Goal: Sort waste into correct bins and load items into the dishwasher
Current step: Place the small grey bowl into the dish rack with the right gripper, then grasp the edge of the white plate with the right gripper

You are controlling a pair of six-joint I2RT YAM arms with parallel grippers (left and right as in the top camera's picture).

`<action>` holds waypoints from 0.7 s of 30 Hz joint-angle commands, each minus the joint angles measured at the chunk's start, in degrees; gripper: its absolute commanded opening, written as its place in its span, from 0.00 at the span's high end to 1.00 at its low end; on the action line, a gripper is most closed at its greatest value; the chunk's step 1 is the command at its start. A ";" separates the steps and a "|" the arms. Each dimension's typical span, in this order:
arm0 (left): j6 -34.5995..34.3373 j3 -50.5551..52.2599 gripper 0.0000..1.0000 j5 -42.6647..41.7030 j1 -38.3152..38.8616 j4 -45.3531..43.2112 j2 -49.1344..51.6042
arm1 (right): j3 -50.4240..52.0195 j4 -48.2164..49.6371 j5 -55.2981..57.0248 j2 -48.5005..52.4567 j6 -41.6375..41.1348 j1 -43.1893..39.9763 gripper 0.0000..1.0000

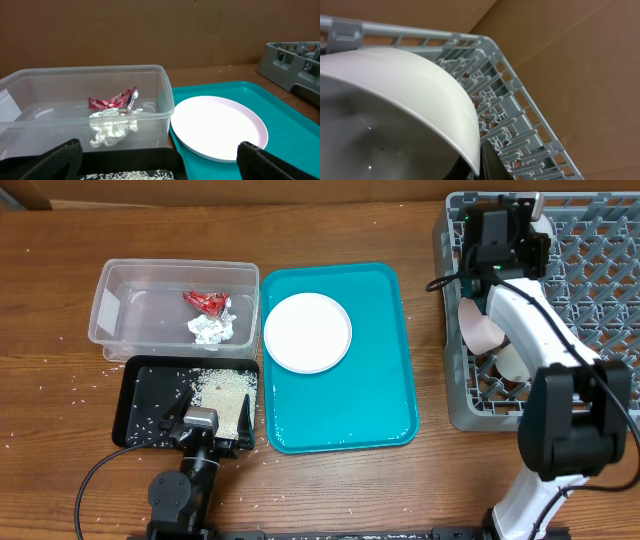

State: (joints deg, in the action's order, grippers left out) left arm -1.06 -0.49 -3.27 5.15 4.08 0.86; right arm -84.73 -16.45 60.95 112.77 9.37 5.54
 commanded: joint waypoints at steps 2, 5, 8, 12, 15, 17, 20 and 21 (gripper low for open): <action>0.90 0.22 0.00 -0.63 -0.37 0.04 -0.61 | -0.31 -0.39 1.55 1.57 2.03 1.51 0.96; 0.90 0.22 0.00 -0.63 -0.37 0.04 -0.61 | -0.28 -3.56 0.74 2.36 1.75 3.67 0.96; 0.90 0.22 0.00 -0.61 -0.37 0.04 -0.61 | -0.28 -8.15 -0.13 2.34 -1.44 6.56 0.96; 0.90 0.22 0.00 -0.63 -0.37 0.04 -0.61 | -0.28 -11.80 -0.13 2.34 -4.52 9.73 0.85; 0.90 0.22 0.00 -0.61 -0.37 0.04 -0.61 | -0.37 -13.64 -0.11 2.34 -4.48 11.61 0.59; 0.90 0.22 0.00 -0.63 -0.37 0.04 -0.61 | -0.66 -15.61 -0.11 2.32 -4.48 12.90 0.52; 0.90 0.22 0.00 -0.63 -0.37 0.04 -0.61 | -1.60 -18.91 -0.28 2.32 -5.25 14.82 0.42; 0.90 0.22 0.00 -0.61 -0.37 0.04 -0.61 | -2.23 -20.50 -1.27 2.32 -5.64 15.50 0.39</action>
State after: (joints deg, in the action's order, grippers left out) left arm -1.06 -0.49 -3.27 5.15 4.05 0.86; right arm -84.97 -35.68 60.60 114.76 5.39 19.97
